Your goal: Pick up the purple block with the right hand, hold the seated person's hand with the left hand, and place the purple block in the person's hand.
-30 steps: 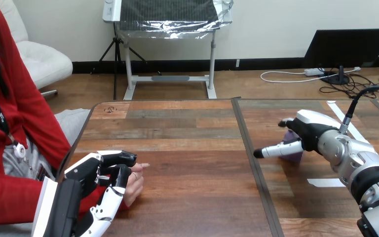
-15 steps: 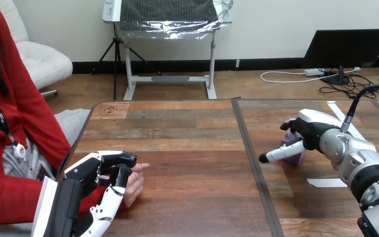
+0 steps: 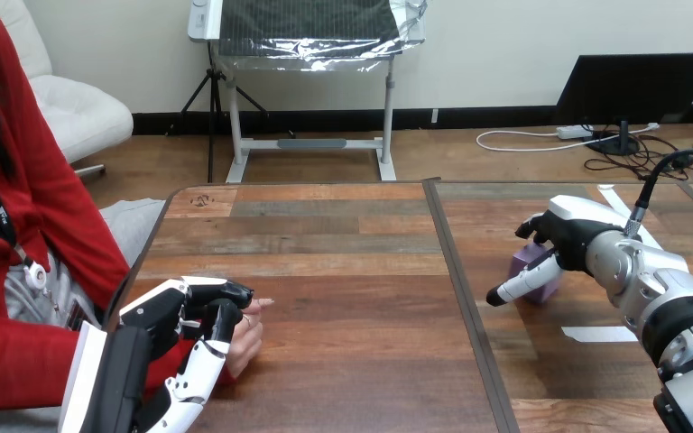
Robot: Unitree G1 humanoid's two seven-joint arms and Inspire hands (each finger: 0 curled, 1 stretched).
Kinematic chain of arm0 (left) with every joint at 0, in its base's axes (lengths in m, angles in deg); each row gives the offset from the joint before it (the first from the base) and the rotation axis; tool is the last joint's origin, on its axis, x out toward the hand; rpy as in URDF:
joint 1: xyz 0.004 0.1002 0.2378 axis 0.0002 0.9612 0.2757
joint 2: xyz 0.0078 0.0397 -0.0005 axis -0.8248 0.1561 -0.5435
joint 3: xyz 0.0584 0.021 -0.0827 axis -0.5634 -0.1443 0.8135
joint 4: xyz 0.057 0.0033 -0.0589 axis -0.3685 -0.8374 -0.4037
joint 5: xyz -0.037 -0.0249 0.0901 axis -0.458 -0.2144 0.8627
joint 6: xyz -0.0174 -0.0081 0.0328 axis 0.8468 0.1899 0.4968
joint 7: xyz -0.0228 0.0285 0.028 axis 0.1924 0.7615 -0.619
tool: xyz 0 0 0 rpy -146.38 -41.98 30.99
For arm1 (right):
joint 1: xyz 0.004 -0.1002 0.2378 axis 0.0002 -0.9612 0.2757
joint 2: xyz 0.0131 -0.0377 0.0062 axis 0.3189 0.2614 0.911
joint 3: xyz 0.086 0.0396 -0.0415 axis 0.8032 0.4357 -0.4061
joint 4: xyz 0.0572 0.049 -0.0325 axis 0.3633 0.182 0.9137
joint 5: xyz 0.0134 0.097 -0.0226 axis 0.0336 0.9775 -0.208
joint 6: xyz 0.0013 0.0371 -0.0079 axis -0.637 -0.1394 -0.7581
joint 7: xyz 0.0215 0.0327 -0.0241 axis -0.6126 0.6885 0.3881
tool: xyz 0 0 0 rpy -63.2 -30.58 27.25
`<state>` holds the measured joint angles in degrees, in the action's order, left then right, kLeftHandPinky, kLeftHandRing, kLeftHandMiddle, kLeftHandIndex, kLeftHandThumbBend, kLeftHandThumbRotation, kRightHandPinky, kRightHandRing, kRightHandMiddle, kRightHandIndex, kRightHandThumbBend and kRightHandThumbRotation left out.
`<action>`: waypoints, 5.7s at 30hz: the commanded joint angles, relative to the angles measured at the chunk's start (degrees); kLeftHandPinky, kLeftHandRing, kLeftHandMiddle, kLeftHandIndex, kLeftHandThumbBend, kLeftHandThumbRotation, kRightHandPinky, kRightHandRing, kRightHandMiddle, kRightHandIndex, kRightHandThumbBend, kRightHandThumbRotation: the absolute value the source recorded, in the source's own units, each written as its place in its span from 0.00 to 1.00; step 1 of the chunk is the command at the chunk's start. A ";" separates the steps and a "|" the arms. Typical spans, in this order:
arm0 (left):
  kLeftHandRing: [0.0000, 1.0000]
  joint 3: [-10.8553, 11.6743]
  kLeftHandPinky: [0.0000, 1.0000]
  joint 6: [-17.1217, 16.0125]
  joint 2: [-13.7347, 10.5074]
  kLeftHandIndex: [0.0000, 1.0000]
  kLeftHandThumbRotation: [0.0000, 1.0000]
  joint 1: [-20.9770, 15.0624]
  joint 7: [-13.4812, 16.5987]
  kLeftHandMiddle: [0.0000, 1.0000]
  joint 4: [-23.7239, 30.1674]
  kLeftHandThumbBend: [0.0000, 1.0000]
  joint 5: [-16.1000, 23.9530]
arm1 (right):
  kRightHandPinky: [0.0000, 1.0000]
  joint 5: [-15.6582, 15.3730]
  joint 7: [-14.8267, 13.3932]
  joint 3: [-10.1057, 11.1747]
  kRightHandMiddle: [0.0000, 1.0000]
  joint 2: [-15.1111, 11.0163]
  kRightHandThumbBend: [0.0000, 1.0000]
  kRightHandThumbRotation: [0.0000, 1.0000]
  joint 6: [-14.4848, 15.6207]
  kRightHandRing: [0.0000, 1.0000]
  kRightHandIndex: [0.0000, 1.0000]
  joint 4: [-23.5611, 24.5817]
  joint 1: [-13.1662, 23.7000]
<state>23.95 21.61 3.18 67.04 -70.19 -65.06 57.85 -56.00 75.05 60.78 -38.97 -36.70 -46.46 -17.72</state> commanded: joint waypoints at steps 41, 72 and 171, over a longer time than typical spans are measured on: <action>0.60 0.32 0.48 -2.41 0.12 0.52 0.70 -3.01 0.38 0.62 -0.83 0.29 0.76 | 0.66 0.40 0.02 0.21 0.78 -0.66 0.85 0.14 -0.06 0.77 0.80 0.47 2.24; 0.60 -0.15 0.48 -3.24 0.28 0.52 0.70 -3.09 0.03 0.62 -1.26 0.27 0.23 | 0.56 1.76 -1.84 1.28 0.71 -1.30 0.87 0.10 -2.17 0.66 0.75 0.79 2.54; 0.60 1.02 0.47 -3.16 -0.18 0.51 0.50 -2.59 0.67 0.64 -0.22 0.18 1.13 | 0.65 -0.69 0.98 -0.94 0.73 -1.37 0.80 0.02 -0.28 0.72 0.60 0.44 2.36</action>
<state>24.23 19.35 3.07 66.93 -69.76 -66.44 59.12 -56.47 78.07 60.04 -39.00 -35.93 -46.68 -17.48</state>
